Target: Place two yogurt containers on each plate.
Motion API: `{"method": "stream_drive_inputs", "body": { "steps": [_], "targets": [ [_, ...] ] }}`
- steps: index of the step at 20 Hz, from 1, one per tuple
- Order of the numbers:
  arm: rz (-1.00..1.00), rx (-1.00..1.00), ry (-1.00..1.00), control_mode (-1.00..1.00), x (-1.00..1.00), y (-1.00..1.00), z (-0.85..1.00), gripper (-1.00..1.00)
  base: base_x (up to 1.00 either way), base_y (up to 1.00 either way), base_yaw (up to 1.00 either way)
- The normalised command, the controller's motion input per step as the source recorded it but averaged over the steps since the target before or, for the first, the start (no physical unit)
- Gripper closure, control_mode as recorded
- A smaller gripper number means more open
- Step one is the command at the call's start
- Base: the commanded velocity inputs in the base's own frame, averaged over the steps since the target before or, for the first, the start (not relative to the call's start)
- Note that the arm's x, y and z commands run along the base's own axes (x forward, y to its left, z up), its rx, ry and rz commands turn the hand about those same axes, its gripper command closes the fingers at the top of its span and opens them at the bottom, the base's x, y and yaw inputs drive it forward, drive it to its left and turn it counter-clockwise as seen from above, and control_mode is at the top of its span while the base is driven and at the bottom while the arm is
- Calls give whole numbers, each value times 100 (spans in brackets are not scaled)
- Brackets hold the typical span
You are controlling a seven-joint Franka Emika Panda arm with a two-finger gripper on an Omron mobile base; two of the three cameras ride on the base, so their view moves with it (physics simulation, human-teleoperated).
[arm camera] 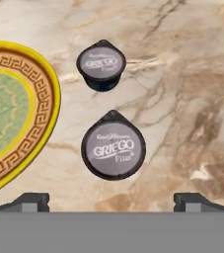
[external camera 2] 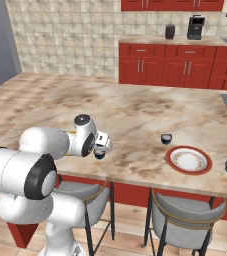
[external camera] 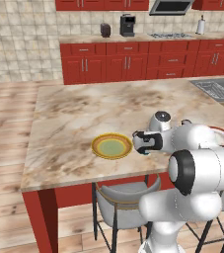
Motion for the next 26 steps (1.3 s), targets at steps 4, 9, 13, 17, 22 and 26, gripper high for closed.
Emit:
{"method": "stream_drive_inputs", "body": {
  "steps": [4, 9, 13, 17, 22, 26],
  "targets": [
    [0, 0, 0, -100, 26, -4, -11, -100, 0, 0, 0],
    [0, 0, 0, -100, 16, -9, -10, -100, 0, 0, 0],
    [0, 0, 0, -100, 0, 0, -20, -100, 0, 0, 0],
    [0, 0, 0, -100, 0, 0, -21, -100, 0, 0, 0],
    [0, 0, 0, -100, 0, 0, -14, -100, 0, 0, 0],
    [0, 0, 0, -100, 2, 0, -2, -100, 0, 0, 0]
  ]
}}
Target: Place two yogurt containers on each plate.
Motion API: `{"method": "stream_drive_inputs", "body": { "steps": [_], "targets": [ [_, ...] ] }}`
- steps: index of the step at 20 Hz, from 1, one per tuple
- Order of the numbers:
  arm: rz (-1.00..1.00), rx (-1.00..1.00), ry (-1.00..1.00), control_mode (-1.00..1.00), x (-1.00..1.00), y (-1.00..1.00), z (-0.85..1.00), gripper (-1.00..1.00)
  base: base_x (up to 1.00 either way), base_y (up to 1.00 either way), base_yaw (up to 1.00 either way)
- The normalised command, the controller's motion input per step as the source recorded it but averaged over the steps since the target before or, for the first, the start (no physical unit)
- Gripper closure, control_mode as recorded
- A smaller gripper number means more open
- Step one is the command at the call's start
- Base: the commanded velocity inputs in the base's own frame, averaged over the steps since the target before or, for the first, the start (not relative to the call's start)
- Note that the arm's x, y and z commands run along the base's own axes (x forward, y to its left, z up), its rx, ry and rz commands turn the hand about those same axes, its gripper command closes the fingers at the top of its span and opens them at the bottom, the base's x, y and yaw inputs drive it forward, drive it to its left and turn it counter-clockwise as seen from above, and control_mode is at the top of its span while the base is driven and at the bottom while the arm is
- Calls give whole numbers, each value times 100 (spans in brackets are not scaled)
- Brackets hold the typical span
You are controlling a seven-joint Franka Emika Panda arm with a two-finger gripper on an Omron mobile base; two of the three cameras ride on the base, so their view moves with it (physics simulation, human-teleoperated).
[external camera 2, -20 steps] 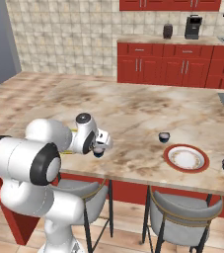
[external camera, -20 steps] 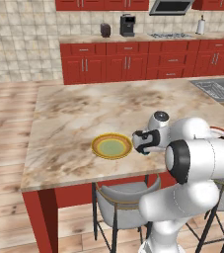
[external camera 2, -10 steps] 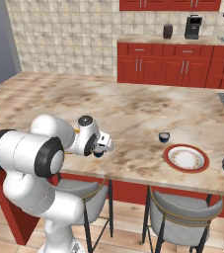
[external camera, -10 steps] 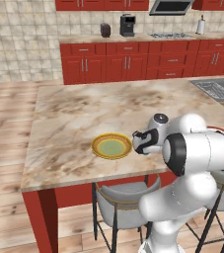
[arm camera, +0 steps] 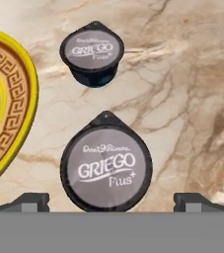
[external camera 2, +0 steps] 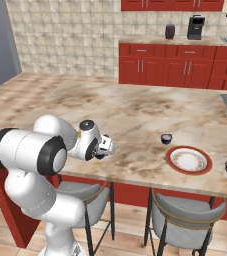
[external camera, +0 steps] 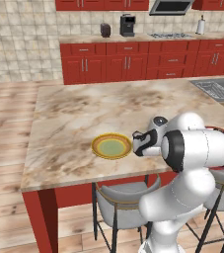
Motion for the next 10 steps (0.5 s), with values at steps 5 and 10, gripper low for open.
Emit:
{"method": "stream_drive_inputs", "body": {
  "steps": [5, 10],
  "targets": [
    [0, 0, 0, -100, 6, 0, 0, -100, 0, 0, 0],
    [0, 0, 0, -100, 3, 0, -8, -100, 0, 0, 0]
  ]
}}
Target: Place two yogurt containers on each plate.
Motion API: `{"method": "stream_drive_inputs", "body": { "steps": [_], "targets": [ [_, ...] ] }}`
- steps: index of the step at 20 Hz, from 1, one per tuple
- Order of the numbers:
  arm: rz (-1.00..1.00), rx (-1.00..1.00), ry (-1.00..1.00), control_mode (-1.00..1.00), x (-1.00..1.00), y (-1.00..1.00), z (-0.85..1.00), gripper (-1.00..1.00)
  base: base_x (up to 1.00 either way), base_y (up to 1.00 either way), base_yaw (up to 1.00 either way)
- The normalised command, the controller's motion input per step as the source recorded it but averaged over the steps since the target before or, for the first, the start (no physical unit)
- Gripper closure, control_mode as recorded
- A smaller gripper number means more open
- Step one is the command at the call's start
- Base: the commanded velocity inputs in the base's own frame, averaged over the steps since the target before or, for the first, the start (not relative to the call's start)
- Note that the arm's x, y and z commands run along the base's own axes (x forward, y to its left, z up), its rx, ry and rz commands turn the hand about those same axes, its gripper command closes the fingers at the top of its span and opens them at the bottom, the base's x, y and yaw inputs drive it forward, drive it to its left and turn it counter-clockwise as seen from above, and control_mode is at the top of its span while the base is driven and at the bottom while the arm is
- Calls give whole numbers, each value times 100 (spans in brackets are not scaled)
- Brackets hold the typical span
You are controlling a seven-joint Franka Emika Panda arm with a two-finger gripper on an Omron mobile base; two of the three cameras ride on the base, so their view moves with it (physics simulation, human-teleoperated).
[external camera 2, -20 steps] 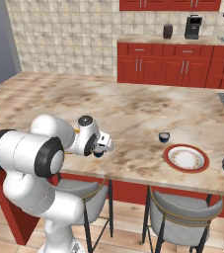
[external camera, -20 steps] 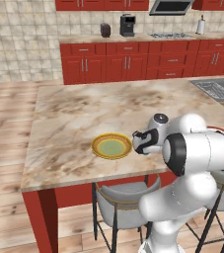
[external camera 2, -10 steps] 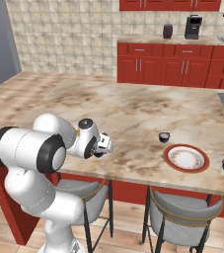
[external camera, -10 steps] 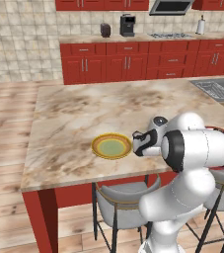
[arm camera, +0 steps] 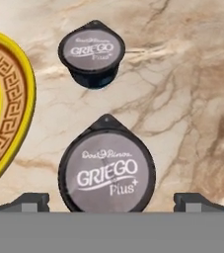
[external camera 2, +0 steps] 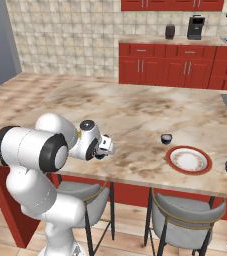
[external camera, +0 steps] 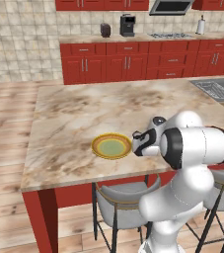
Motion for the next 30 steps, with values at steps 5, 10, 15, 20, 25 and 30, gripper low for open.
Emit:
{"method": "stream_drive_inputs", "body": {
  "steps": [5, 10, 15, 20, 25, 30],
  "targets": [
    [0, 0, 0, -100, 5, 0, -10, -100, 0, 0, 0],
    [0, 0, 0, -100, 10, 0, -4, -100, 0, 0, 0],
    [0, 0, 0, -100, 10, 0, -6, -100, 0, 0, 0],
    [0, 0, 0, -100, 8, 0, -12, -100, 0, 0, 0],
    [0, 0, 0, -100, 4, 0, -6, 100, 0, 0, 0],
    [0, 0, 0, -100, 0, 0, 0, 100, 0, 0, 0]
  ]
}}
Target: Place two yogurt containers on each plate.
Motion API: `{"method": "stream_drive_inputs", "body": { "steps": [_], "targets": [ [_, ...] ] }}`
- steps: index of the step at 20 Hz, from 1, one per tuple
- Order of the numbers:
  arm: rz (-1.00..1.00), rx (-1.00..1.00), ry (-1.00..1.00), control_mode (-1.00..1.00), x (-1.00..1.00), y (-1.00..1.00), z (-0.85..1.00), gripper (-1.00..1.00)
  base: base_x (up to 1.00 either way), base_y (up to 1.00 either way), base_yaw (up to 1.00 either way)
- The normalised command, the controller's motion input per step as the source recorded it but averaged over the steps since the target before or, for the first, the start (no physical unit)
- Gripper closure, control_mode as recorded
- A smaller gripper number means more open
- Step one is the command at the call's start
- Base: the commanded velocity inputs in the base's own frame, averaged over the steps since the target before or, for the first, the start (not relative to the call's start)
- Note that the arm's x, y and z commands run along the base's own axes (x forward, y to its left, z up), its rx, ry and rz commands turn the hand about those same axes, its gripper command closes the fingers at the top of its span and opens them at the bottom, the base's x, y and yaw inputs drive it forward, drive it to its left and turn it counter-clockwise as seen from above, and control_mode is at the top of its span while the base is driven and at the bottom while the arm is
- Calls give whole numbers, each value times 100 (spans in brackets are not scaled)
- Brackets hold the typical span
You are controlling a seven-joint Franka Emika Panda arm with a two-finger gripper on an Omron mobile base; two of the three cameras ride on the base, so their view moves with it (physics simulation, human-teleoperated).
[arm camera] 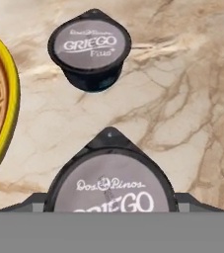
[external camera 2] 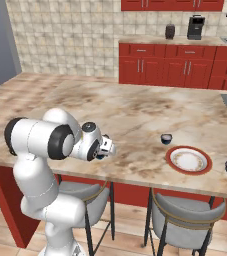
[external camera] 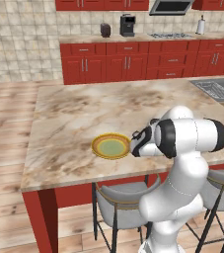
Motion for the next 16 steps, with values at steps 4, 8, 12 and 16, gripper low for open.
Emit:
{"method": "stream_drive_inputs", "body": {
  "steps": [4, 8, 12, 16],
  "targets": [
    [0, 0, -3, -100, -2, 0, 9, 100, 0, 0, 0],
    [0, 0, -2, -100, -2, 0, 63, 100, 0, 0, 0],
    [0, 0, 0, -100, -13, 12, 74, 100, 0, 0, 0],
    [0, 0, 0, -100, -35, 69, 47, 100, 0, 0, 0]
  ]
}}
